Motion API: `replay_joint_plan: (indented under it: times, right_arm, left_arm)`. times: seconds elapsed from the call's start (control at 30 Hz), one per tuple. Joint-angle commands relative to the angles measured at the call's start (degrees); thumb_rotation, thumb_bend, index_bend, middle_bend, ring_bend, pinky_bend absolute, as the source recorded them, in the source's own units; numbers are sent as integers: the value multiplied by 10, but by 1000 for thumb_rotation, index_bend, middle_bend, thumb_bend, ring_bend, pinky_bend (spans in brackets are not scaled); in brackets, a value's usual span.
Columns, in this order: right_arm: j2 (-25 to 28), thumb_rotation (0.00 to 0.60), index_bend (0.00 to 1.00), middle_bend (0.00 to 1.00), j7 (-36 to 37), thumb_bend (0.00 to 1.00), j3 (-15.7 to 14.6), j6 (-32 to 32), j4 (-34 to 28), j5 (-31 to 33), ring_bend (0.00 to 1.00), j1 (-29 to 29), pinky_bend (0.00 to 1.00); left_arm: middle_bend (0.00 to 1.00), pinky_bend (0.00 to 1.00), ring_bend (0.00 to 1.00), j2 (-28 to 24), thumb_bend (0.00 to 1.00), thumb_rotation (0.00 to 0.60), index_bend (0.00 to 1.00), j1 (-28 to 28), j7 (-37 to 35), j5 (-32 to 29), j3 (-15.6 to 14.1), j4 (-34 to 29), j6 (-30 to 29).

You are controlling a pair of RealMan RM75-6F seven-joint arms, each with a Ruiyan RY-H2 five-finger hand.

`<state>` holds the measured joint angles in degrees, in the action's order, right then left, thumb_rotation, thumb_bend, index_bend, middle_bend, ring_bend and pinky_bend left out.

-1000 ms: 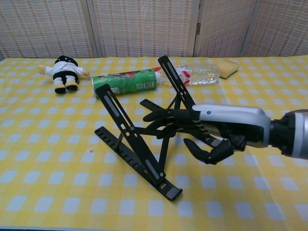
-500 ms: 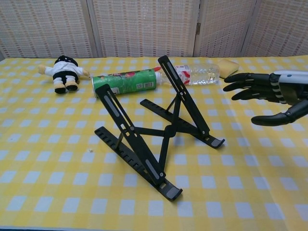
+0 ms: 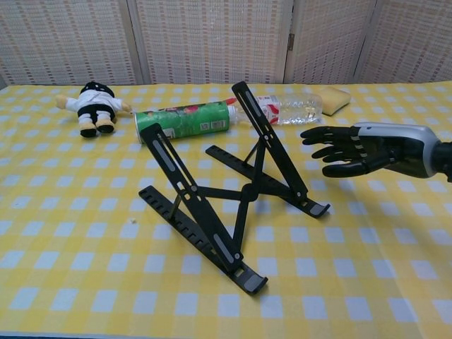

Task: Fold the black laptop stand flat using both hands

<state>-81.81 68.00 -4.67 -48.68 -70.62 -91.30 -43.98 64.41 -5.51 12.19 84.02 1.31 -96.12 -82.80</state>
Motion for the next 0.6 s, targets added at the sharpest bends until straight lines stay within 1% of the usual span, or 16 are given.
replay_joint_plan:
  times: [0.03, 0.17, 0.33, 0.53, 0.6]
  right_arm:
    - [-19, 449, 0, 39, 21, 279, 3, 8, 16, -6, 76, -10, 0]
    - [-28, 447, 0, 39, 33, 279, -1, 2, 19, -18, 72, -13, 0]
    - [-18, 445, 0, 40, 64, 280, -34, -36, -29, -67, 72, -10, 0]
    - [-18, 444, 0, 40, 58, 280, -58, -67, -62, -98, 69, -6, 0]
    - [-17, 443, 0, 40, 57, 279, -63, -74, -69, -104, 69, -6, 0]
  left_arm:
    - [58, 0, 0, 0, 207, 600, 34, 0, 0, -1, 0, 1, 1]
    - [58, 0, 0, 0, 207, 600, 34, 0, -1, -1, 0, 2, 0]
    - [58, 0, 0, 0, 208, 600, 34, 2, -7, -1, 0, 6, -2]
    - [58, 0, 0, 4, 208, 600, 34, -13, -12, 19, -1, 11, 10]
    - [58, 0, 0, 3, 208, 600, 34, -25, -28, 33, -3, 9, 24]
